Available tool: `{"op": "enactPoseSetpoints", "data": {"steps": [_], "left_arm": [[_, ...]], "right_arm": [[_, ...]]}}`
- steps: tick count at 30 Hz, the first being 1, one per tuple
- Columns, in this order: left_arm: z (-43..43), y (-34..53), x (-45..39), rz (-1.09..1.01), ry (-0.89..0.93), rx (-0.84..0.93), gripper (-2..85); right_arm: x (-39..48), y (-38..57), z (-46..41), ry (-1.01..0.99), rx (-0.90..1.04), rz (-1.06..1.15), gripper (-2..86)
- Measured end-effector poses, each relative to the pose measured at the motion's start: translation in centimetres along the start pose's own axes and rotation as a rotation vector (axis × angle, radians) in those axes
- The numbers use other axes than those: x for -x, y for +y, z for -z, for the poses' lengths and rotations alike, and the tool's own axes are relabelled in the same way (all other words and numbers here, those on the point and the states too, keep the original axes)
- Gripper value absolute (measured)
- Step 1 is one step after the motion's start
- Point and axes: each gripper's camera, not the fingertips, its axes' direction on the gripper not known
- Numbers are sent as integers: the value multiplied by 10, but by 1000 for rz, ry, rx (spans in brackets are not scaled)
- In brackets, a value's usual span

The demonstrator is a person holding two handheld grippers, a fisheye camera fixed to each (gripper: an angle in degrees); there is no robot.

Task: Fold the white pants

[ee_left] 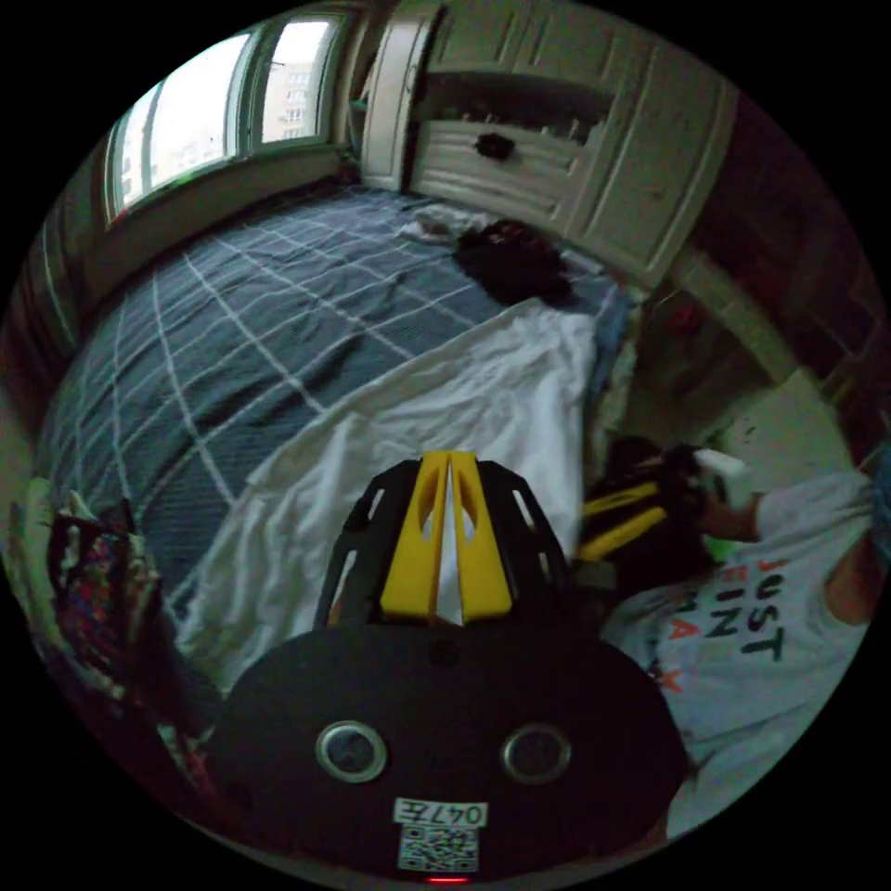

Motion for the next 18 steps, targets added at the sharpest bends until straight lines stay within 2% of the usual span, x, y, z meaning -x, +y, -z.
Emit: {"op": "enactPoseSetpoints", "data": {"steps": [2,5,9,11,18], "left_arm": [[-31,-31,19,-18,-191,143,-8],[-77,-60,37,-52,-289,267,-8],[-108,-77,48,-76,-389,311,-8],[-111,-86,49,-84,-368,292,-8],[-104,-101,53,-55,-206,275,-9]], "right_arm": [[3,0,-7,-12,25,-40,63],[7,3,-12,20,37,-128,65],[5,13,-14,-22,24,-252,91],[2,16,-14,-40,11,-281,86],[-15,17,-38,102,68,-256,17]]}}
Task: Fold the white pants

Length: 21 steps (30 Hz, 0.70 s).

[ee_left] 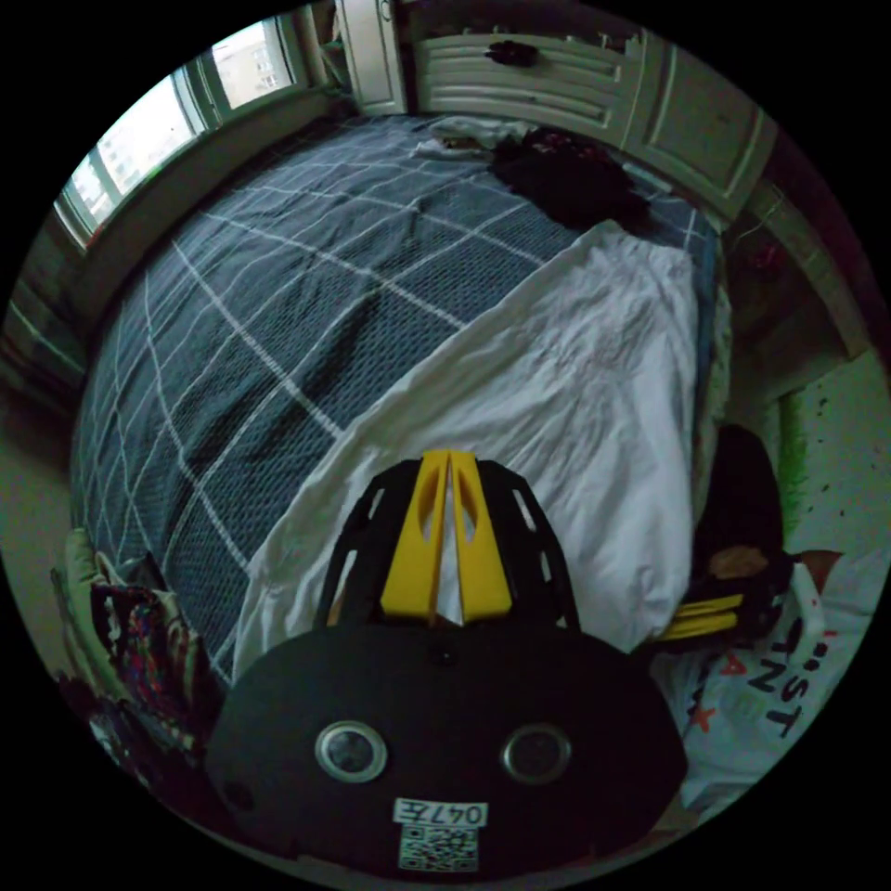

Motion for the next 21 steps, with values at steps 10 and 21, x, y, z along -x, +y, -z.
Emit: {"op": "enactPoseSetpoints", "data": {"steps": [10,21], "left_arm": [[-47,6,54,179,-12,148,-9],[23,58,60,153,-63,-43,-9]], "right_arm": [[-44,1,28,-73,29,-4,1],[-107,23,38,-391,127,-114,72]]}}
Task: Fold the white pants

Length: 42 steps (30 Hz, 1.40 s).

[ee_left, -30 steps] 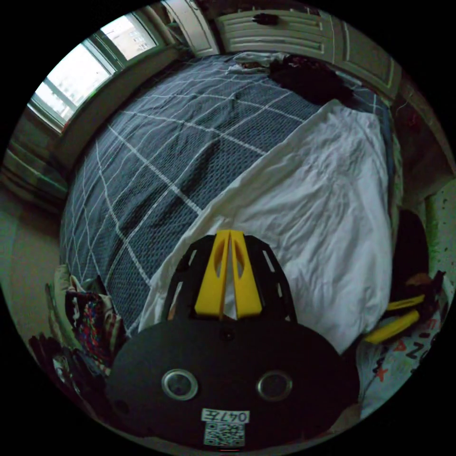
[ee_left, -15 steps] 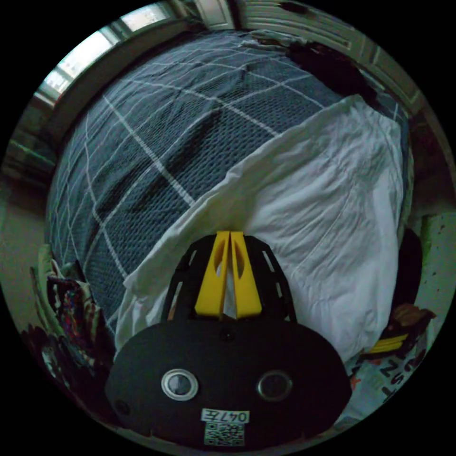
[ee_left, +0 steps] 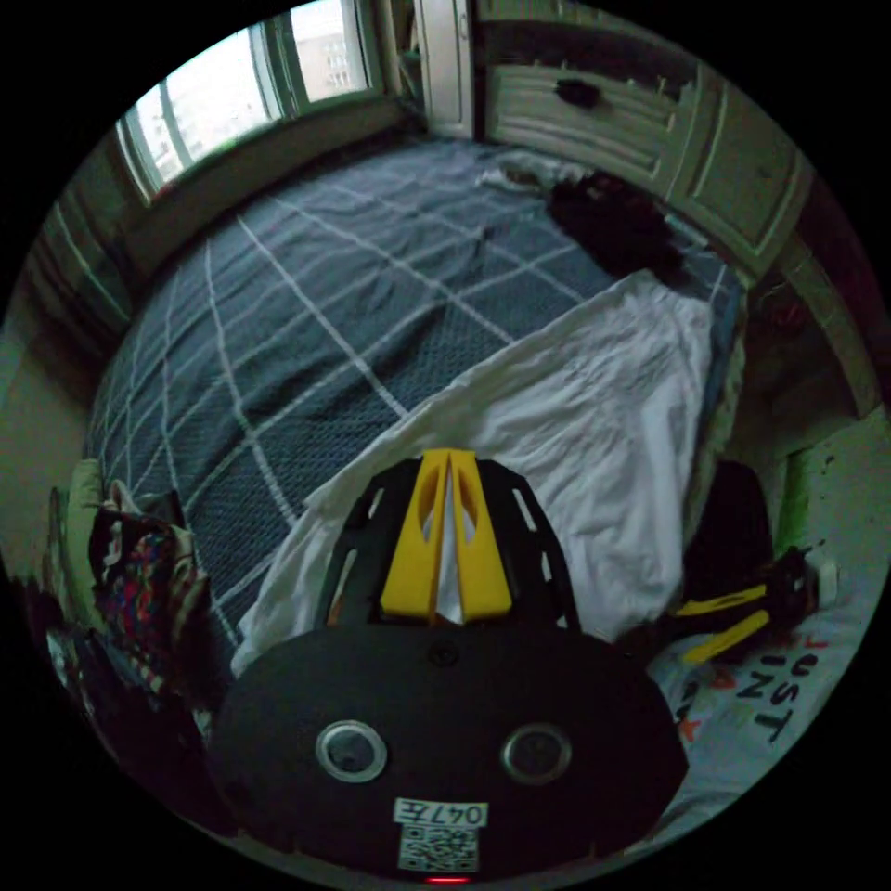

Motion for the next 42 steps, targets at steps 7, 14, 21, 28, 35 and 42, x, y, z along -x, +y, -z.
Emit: {"op": "enactPoseSetpoints", "data": {"steps": [7,14,21,28,35,42], "left_arm": [[77,124,-8,-15,51,-190,-9],[-2,182,44,167,-243,142,-8],[69,218,56,220,-125,-142,-8],[31,275,77,299,-225,85,-8],[33,292,109,356,-128,118,-8],[63,244,90,186,-141,-97,-8]], "right_arm": [[-51,-55,74,224,-218,161,20],[-87,-50,37,275,92,249,9],[-134,-53,131,460,-53,143,10],[-255,-42,130,503,196,36,4],[-298,-9,193,531,-49,-157,-3],[-400,-17,249,704,21,-331,1]]}}
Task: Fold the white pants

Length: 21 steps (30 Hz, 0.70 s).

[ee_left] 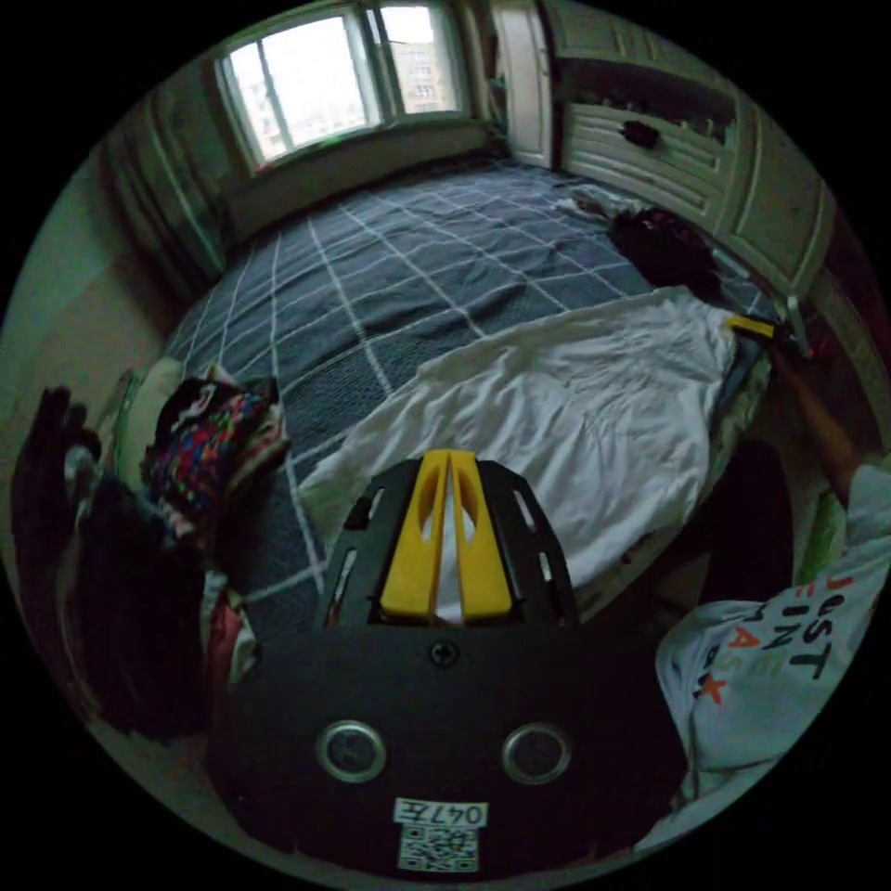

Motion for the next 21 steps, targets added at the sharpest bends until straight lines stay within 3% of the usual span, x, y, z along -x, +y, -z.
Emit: {"op": "enactPoseSetpoints", "data": {"steps": [4,7,12,15,21], "left_arm": [[-56,-23,-12,-42,-136,164,-8],[-84,-14,-2,-23,-83,246,-8],[-65,10,28,59,30,132,-8],[-50,19,55,128,67,57,-8],[-62,25,106,290,70,19,-8]], "right_arm": [[-14,-13,-30,87,128,48,-3],[-39,-10,-23,-55,41,-92,-4],[-50,-35,1,-30,-16,-154,-3],[-42,-81,11,-20,-43,-74,-2],[-19,-169,-47,-61,153,16,-5]]}}
